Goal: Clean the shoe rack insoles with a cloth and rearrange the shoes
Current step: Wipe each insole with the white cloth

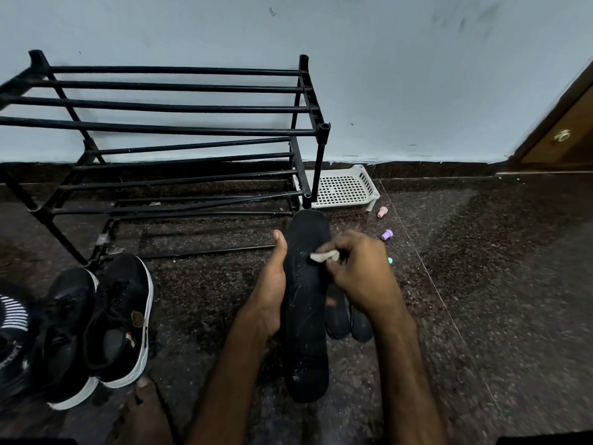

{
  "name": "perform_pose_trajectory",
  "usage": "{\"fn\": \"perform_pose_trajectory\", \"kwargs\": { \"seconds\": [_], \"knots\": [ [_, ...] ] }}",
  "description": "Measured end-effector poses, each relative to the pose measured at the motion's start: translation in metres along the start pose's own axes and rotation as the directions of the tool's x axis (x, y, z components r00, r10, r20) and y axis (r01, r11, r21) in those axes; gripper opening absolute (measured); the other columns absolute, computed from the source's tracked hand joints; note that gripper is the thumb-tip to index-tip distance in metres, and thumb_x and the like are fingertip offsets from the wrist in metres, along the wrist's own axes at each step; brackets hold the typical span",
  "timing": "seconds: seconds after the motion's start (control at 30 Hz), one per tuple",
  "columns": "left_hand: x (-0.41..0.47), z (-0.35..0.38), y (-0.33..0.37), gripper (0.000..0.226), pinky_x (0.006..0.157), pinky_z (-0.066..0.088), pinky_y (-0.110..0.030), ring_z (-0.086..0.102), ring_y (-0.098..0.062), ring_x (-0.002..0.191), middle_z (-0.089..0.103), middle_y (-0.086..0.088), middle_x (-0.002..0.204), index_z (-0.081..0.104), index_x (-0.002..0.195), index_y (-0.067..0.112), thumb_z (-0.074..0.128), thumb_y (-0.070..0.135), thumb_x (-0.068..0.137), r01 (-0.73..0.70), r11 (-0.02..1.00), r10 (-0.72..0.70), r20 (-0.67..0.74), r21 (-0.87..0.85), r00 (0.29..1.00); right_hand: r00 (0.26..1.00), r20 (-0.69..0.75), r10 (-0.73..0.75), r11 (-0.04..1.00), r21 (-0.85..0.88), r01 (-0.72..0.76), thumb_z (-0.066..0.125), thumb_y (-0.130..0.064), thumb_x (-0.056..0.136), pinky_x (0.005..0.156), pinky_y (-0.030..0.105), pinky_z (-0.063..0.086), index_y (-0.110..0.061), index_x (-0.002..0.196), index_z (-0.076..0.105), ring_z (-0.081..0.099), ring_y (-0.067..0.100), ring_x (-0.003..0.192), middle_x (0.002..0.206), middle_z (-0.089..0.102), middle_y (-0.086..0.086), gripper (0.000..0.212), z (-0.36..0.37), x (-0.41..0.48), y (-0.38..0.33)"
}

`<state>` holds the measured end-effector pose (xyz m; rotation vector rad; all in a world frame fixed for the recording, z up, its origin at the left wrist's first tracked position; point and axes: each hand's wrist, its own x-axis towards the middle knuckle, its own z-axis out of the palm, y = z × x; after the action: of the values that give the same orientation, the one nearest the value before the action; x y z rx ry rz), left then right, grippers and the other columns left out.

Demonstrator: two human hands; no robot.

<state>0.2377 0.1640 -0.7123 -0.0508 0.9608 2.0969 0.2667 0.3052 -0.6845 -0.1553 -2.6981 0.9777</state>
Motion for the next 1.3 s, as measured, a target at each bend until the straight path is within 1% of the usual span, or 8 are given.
{"fn": "perform_pose_trajectory", "kwargs": {
  "seconds": [0.1,0.3,0.47,0.63,0.8,0.97,1.2,1.3],
  "knots": [
    [0.002,0.002,-0.003,0.088,0.061,0.059,-0.045,0.071,-0.029,0.080,0.071,-0.016,0.103,0.062,0.125,0.010,0.021,0.077,0.086,0.001,1.000,-0.002,0.025,0.021,1.000,0.980,-0.197,0.016,1.000,-0.014,-0.019,0.071,-0.001,0.078,0.084,0.026,0.053,-0.016,0.096,0.077,0.062,0.009,0.084,0.096,0.069,-0.004,0.024,0.000,0.003,-0.003],
    [0.003,0.005,-0.002,0.089,0.070,0.059,-0.034,0.071,-0.026,0.092,0.071,-0.016,0.105,0.059,0.129,0.006,0.017,0.074,0.090,-0.056,0.998,0.056,-0.041,-0.011,0.998,0.966,-0.259,0.018,0.997,0.083,0.004,0.071,-0.008,0.084,0.081,0.026,0.053,-0.015,0.096,0.075,0.065,0.008,0.083,0.092,0.072,-0.004,0.014,0.015,0.000,-0.016],
    [0.003,0.004,-0.005,0.085,0.085,0.055,-0.038,0.068,-0.029,0.107,0.070,-0.018,0.115,0.067,0.121,0.009,0.024,0.075,0.089,-0.084,0.996,0.086,-0.150,0.021,0.985,0.990,-0.037,-0.138,0.987,0.076,0.141,0.070,-0.007,0.083,0.082,0.019,0.049,-0.015,0.097,0.076,0.063,0.007,0.087,0.094,0.068,-0.005,0.018,0.016,0.000,-0.029],
    [0.005,0.005,-0.007,0.087,0.067,0.059,-0.030,0.072,-0.023,0.081,0.073,-0.014,0.091,0.065,0.112,0.006,0.011,0.072,0.091,-0.074,0.996,0.079,-0.121,0.046,0.989,0.992,-0.122,-0.023,1.000,-0.006,0.023,0.069,-0.005,0.081,0.086,0.037,0.053,-0.013,0.098,0.075,0.064,0.014,0.088,0.095,0.067,-0.001,0.020,0.010,0.000,-0.011],
    [0.005,-0.001,-0.002,0.091,0.072,0.058,-0.033,0.071,-0.027,0.097,0.072,-0.017,0.104,0.068,0.116,0.008,0.016,0.077,0.088,-0.112,0.990,0.125,-0.156,0.089,0.980,0.991,0.000,-0.131,0.985,0.110,0.130,0.068,-0.006,0.083,0.081,0.016,0.047,-0.015,0.099,0.076,0.062,0.006,0.087,0.094,0.066,-0.005,0.020,0.014,0.000,-0.030],
    [0.004,0.002,-0.003,0.096,0.054,0.058,-0.032,0.069,-0.023,0.063,0.069,-0.013,0.073,0.067,0.098,0.005,0.005,0.078,0.086,-0.105,0.990,0.112,-0.069,0.093,0.991,0.997,-0.062,-0.036,0.999,-0.008,0.035,0.069,-0.005,0.081,0.085,0.035,0.053,-0.015,0.096,0.076,0.064,0.013,0.086,0.094,0.068,-0.002,0.019,0.009,0.000,-0.013],
    [0.004,0.000,-0.002,0.093,0.057,0.057,-0.028,0.071,-0.022,0.069,0.072,-0.013,0.076,0.069,0.093,0.003,0.007,0.072,0.090,-0.148,0.988,0.150,-0.064,0.048,0.987,0.995,0.057,-0.079,0.997,0.026,0.077,0.067,-0.004,0.081,0.082,0.029,0.051,-0.017,0.095,0.077,0.063,0.013,0.087,0.093,0.067,-0.002,0.022,0.010,0.002,-0.028],
    [0.004,0.005,-0.004,0.085,0.056,0.057,-0.027,0.071,-0.021,0.068,0.072,-0.011,0.076,0.065,0.102,0.002,0.014,0.070,0.092,-0.102,0.994,0.104,-0.039,0.033,0.994,0.994,-0.109,0.017,0.996,-0.082,-0.026,0.066,-0.005,0.083,0.086,0.035,0.052,-0.015,0.099,0.075,0.063,0.015,0.088,0.097,0.067,-0.001,0.021,0.007,0.002,-0.018]
  ]
}}
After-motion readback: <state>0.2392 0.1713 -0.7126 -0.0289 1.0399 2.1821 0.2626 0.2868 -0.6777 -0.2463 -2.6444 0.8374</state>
